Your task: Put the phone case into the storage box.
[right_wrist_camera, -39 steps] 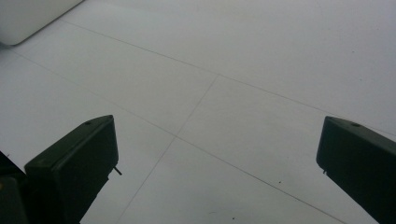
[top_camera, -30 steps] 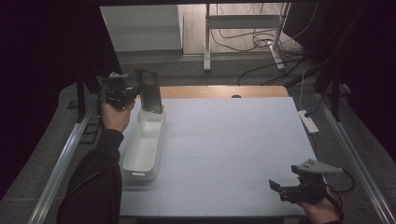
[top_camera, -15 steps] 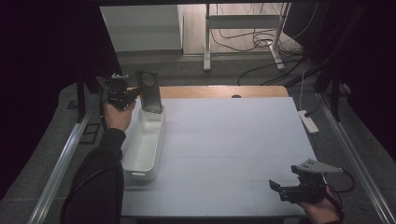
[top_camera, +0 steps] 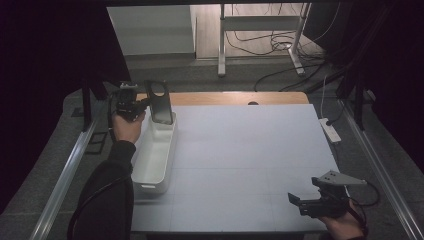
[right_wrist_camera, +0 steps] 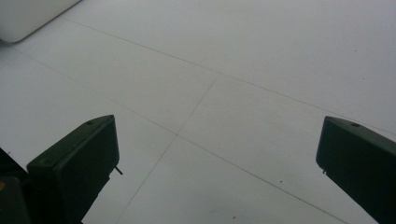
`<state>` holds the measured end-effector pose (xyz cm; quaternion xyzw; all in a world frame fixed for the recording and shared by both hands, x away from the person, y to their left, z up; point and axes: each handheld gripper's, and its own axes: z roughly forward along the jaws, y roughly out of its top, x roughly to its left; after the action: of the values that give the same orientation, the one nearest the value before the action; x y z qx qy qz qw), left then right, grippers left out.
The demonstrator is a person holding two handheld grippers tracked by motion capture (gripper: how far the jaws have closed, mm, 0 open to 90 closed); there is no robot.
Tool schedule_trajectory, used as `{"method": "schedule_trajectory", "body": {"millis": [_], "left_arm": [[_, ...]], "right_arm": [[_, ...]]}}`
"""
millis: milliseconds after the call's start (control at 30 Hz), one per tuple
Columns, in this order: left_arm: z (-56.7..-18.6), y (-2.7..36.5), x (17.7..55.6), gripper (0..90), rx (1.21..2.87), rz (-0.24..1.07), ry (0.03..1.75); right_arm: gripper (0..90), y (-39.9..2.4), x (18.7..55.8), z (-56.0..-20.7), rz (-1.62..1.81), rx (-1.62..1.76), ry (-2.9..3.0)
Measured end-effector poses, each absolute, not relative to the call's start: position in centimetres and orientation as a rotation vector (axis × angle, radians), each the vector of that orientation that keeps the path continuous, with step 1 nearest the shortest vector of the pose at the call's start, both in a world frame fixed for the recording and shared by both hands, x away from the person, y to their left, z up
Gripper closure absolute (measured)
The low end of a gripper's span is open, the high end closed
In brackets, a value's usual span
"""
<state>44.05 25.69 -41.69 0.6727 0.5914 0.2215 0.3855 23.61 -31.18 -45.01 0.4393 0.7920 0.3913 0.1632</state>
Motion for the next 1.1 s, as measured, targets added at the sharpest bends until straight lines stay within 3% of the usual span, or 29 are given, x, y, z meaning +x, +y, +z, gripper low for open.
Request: {"method": "schedule_trajectory", "body": {"millis": [1100], "left_arm": [[-45.2, 25.8, 44.3, 89.1, 1.731, 0.516, 1.565]], "right_arm": [[0.5, -31.1, 23.7, -45.0, 1.106, 1.245, 2.272]]}}
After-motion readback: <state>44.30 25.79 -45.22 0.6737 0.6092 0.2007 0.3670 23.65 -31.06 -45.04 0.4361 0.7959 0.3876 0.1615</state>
